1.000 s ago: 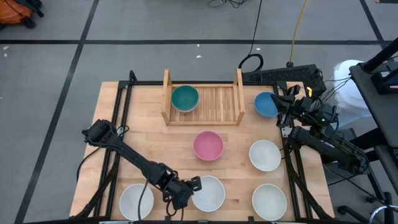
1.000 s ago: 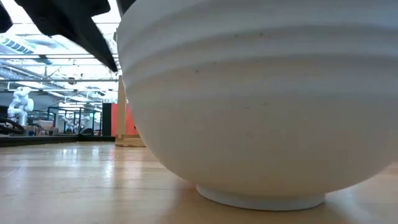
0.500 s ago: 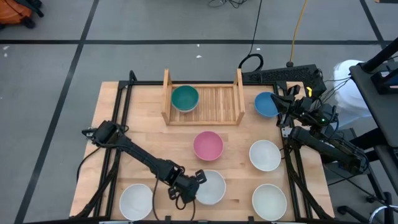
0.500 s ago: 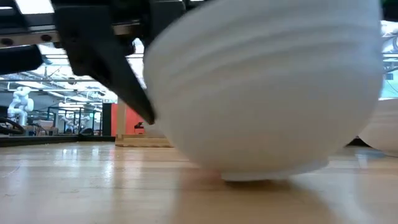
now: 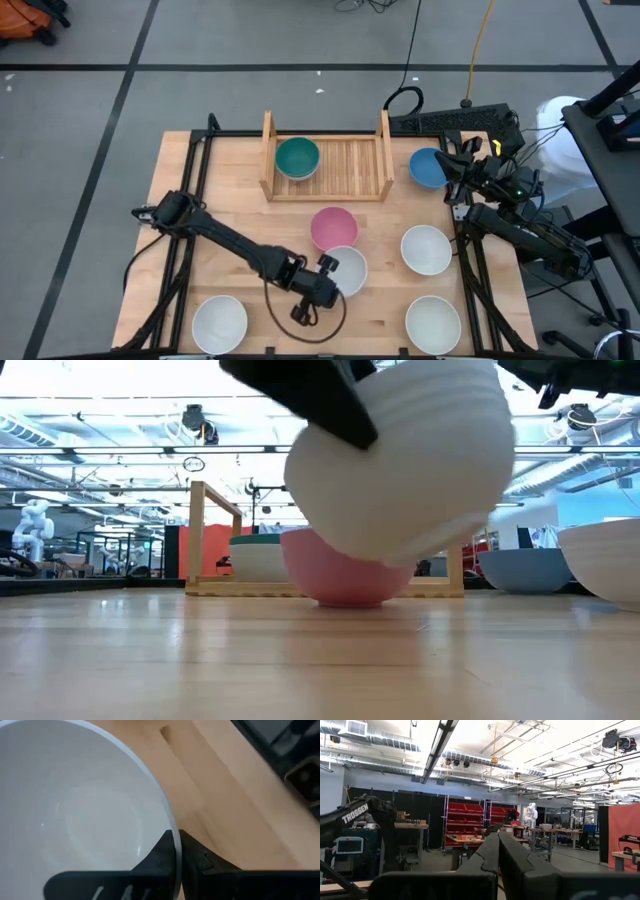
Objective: Place and stack bowls onto a shelf
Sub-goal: Stack the white bowl on top of the green bowl on the shelf
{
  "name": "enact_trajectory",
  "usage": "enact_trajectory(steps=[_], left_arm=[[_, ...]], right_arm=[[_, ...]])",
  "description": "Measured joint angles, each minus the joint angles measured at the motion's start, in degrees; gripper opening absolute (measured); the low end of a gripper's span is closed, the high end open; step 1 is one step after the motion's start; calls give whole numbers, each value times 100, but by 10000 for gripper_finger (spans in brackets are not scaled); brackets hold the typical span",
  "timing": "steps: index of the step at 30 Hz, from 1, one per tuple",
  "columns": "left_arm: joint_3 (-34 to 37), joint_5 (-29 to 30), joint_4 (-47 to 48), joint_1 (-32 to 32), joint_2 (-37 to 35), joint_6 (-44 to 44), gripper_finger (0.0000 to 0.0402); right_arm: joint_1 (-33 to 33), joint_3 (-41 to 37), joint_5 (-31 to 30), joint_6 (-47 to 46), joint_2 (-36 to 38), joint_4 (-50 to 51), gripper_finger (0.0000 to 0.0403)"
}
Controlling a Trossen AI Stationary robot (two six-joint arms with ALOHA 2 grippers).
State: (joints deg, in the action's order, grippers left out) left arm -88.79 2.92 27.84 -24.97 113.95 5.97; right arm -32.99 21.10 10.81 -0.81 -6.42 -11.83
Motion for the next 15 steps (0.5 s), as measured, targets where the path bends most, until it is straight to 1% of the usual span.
enact_trajectory(steps=[5, 10, 12, 15], left_arm=[[-689, 6, 940, -14, 0, -788, 7], [-1778, 42, 1811, -11, 0, -1804, 6], [-2291, 390, 2172, -13, 0, -2157, 6], [-3057, 1136, 2920, 50, -3, -2749, 6]], right_arm=[[0, 0, 0, -3, 0, 1, 0], [-2, 0, 0, -158, 0, -3, 0], [-1, 0, 0, -238, 0, -5, 0], [0, 0, 0, -300, -1, -8, 0]])
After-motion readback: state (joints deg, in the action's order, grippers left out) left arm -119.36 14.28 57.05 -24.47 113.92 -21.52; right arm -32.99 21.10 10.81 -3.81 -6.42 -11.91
